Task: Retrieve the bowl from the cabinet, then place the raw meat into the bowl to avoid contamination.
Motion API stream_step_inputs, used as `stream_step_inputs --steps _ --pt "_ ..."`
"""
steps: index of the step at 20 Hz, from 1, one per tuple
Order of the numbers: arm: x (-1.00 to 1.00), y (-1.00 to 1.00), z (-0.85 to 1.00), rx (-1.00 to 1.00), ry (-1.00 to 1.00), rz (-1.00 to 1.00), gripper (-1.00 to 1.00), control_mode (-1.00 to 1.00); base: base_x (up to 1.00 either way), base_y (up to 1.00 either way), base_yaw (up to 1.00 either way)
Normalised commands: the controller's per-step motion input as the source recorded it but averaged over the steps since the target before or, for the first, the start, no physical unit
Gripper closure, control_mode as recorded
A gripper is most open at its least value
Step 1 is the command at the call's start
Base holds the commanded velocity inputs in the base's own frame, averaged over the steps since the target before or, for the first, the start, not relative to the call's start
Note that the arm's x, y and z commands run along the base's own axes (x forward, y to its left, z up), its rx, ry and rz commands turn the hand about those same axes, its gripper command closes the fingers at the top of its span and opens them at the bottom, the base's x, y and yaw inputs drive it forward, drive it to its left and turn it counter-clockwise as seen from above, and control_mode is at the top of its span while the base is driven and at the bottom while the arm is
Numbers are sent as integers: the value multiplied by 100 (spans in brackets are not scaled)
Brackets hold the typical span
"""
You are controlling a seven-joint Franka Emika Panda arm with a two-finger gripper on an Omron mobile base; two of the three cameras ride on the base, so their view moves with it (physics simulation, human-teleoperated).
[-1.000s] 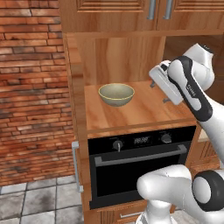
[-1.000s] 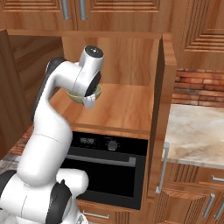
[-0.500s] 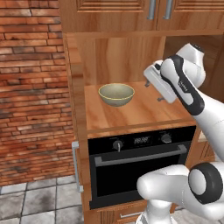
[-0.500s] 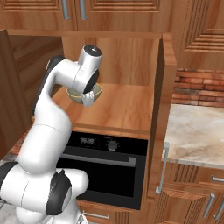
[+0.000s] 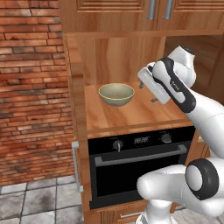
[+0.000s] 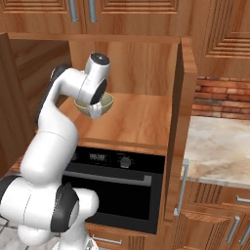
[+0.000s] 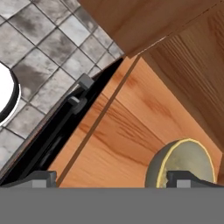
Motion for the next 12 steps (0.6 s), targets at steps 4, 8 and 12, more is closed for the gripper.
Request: stream_step_inputs --steps 4,8,12 --pt "10 9 -26 0 0 0 -100 -100 0 0 0" --pt "12 12 -22 0 0 0 -100 -100 0 0 0" --pt "13 14 -20 0 0 0 -100 -100 0 0 0"
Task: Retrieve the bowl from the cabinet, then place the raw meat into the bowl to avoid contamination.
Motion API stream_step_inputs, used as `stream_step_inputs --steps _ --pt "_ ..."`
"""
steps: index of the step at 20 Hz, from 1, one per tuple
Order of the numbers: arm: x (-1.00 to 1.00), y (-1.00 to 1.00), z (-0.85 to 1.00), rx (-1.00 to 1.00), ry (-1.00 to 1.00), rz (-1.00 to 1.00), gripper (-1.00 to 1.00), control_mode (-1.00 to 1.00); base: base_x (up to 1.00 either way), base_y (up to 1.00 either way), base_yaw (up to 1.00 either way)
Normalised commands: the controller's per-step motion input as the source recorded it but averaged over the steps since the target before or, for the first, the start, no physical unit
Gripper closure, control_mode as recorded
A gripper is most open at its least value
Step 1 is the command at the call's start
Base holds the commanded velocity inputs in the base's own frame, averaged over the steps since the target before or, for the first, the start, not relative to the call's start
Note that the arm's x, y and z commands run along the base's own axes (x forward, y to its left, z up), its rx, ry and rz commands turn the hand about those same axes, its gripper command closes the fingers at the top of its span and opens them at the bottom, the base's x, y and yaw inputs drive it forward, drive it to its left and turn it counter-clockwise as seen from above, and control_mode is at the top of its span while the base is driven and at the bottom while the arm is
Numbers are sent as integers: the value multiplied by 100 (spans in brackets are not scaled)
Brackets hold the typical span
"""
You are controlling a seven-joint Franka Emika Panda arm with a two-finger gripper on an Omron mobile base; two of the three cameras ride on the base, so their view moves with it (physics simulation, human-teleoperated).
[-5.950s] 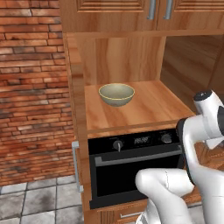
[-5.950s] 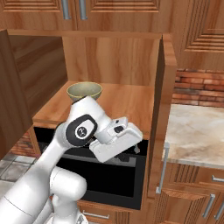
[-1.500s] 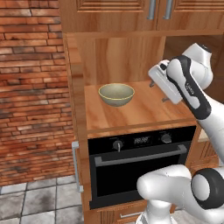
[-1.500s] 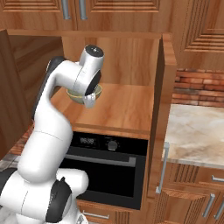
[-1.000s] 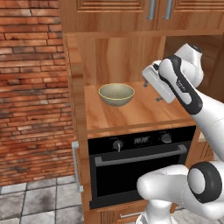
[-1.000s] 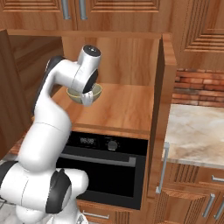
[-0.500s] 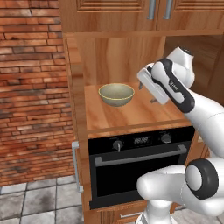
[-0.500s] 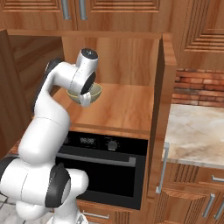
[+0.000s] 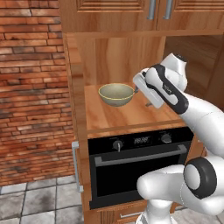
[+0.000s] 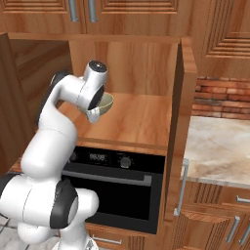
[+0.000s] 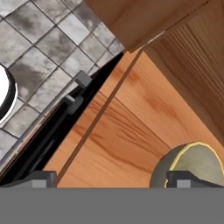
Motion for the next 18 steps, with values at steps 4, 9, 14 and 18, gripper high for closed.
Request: stream_step_inputs --steps 4,9,14,18 --pt "13 16 -19 0 0 0 -100 -100 0 0 0" --pt "14 15 -16 0 0 0 -100 -100 0 0 0" --pt "14 12 -14 0 0 0 -100 -100 0 0 0" --pt "15 4 -13 0 0 0 -100 -100 0 0 0"
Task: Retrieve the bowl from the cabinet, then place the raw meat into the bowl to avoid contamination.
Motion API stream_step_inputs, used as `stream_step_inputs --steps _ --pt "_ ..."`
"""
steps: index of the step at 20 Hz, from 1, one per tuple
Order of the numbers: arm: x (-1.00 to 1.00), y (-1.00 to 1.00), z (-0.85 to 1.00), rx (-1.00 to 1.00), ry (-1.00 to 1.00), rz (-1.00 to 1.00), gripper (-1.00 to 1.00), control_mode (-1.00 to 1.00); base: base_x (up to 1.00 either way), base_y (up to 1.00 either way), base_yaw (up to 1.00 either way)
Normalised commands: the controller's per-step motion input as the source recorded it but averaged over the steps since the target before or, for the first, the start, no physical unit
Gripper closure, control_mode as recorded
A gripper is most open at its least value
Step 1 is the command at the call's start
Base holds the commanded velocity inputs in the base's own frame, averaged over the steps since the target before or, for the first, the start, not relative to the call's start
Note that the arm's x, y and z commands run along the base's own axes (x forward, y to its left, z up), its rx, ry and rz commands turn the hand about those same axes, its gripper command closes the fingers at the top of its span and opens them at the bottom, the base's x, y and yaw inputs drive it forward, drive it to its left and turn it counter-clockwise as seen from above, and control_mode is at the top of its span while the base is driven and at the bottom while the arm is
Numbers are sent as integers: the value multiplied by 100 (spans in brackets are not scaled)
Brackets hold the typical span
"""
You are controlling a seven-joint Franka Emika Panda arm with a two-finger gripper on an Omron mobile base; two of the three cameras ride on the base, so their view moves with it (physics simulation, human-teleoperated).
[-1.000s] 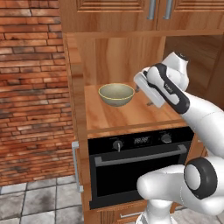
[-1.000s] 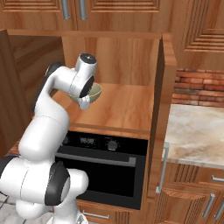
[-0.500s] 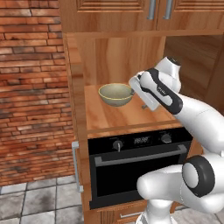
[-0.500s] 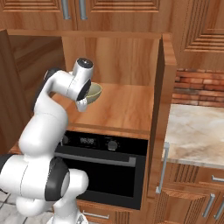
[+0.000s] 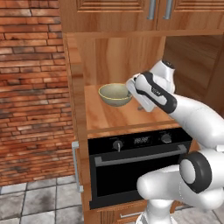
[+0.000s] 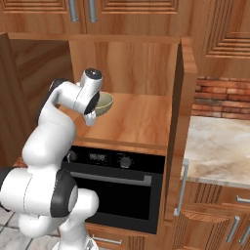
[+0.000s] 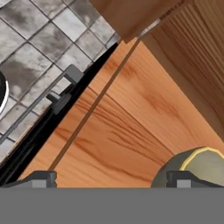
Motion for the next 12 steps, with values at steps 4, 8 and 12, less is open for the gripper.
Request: stream_step_inputs --steps 4,8,12 --pt "19 0 -9 0 0 0 -100 -100 0 0 0" --pt "27 0 -5 0 0 0 -100 -100 0 0 0" --pt "30 0 -5 0 0 -1 -100 -100 0 0 0"
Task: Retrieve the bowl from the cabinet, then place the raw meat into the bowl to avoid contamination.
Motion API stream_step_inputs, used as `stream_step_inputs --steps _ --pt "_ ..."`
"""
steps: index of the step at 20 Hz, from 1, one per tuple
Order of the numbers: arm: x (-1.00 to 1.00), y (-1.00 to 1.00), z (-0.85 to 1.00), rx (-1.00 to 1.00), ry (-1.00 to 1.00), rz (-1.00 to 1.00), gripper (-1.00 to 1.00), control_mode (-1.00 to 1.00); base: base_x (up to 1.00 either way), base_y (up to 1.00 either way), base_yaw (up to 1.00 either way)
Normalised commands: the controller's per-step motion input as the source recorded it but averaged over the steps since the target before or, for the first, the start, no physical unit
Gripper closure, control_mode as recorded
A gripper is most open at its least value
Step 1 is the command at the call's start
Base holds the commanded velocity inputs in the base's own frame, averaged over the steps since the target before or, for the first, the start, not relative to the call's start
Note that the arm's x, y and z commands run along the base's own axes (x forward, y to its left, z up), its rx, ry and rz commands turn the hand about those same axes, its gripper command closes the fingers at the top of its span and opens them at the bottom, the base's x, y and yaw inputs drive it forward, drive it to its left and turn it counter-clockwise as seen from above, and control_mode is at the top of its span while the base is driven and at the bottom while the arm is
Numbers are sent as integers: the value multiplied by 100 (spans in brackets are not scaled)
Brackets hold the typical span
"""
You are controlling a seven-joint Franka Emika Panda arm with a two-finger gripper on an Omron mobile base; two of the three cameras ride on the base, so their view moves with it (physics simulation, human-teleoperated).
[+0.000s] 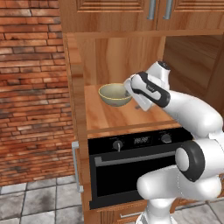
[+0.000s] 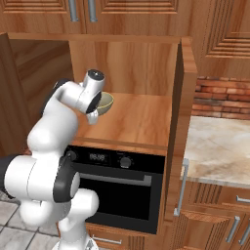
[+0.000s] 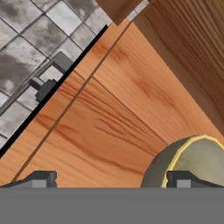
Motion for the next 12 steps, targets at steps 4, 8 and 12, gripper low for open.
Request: stream_step_inputs --steps 4,8,12 --pt "33 0 -3 0 0 -2 -100 -100 0 0 0" --pt "39 0 -3 0 0 -2 -100 -100 0 0 0" --pt "40 0 -8 0 0 -2 -100 -100 0 0 0"
